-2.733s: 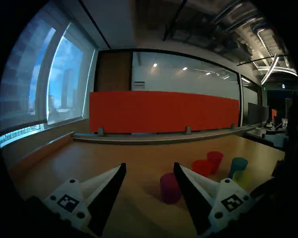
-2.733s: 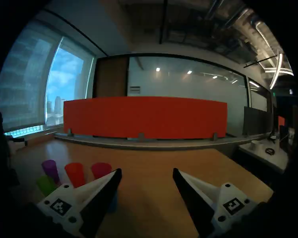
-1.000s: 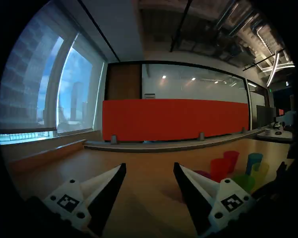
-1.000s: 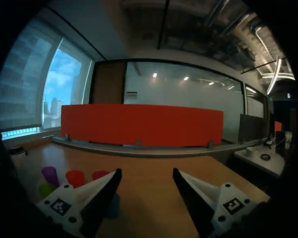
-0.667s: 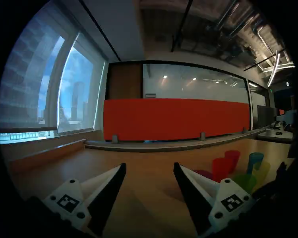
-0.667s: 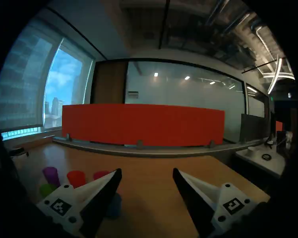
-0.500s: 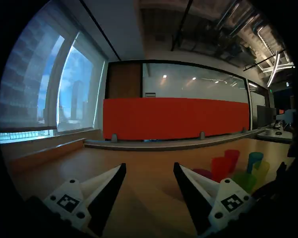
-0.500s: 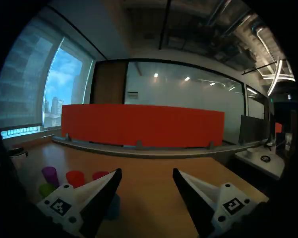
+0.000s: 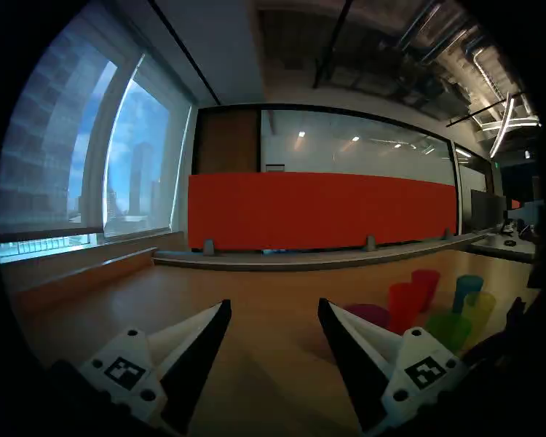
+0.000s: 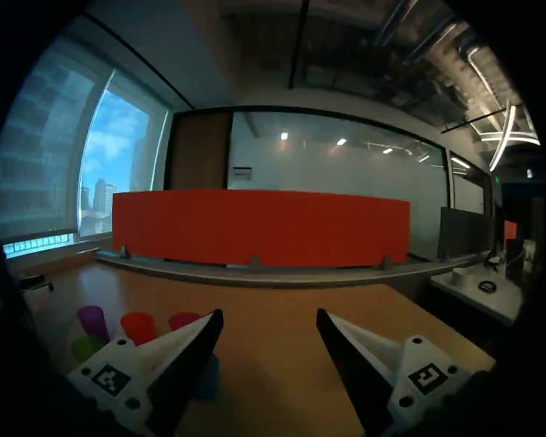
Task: Pour water
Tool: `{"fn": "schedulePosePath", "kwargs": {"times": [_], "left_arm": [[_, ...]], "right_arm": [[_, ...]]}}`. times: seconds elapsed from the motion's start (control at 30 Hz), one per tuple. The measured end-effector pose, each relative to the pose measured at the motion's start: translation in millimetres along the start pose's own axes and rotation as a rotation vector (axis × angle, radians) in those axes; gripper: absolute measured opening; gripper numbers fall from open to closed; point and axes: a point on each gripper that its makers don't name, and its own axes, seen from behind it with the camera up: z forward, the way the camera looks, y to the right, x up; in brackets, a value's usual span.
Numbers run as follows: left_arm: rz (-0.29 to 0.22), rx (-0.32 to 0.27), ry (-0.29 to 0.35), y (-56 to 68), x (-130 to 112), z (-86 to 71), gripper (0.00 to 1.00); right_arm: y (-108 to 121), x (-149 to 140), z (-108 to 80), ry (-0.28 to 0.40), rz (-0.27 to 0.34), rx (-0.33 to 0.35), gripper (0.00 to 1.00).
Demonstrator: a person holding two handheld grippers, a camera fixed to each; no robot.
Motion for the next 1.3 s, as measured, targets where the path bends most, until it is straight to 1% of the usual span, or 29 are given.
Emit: {"fn": "schedulePosePath", "kwargs": {"times": [0.37, 0.67, 0.8, 0.97, 1.17, 1.3], "left_arm": [[0.001, -0.001, -0.006, -0.2, -2.5, 1.3, 0.88], [0.002, -0.002, -0.008, 0.6, -4.0, 0.9, 0.88], [0.003, -0.002, -0.008, 0.5, -4.7, 1.1, 0.88], [0.003, -0.002, -0.008, 0.3, -4.7, 1.3, 0.88], [0.004, -0.002, -0.008, 0.0, -4.6, 1.6, 0.88], [0.003, -0.002, -0.008, 0.3, -4.6, 1.7, 0.88]], "right_arm": [[0.7, -2.1, -0.8, 0.001, 0.001, 0.001, 0.99], [3.2, -1.8, -4.9, 0.005, -0.007, -0.001, 0.99], [5.1, 2.3, -7.8, 0.024, -0.009, -0.001, 0.99], [13.4, 4.2, -9.2, 0.047, -0.002, -0.012, 0.99], [19.6, 1.5, -4.0, 0.078, 0.020, -0.010, 0.99], [20.3, -2.9, -0.2, 0.098, 0.019, -0.004, 0.99]]}}
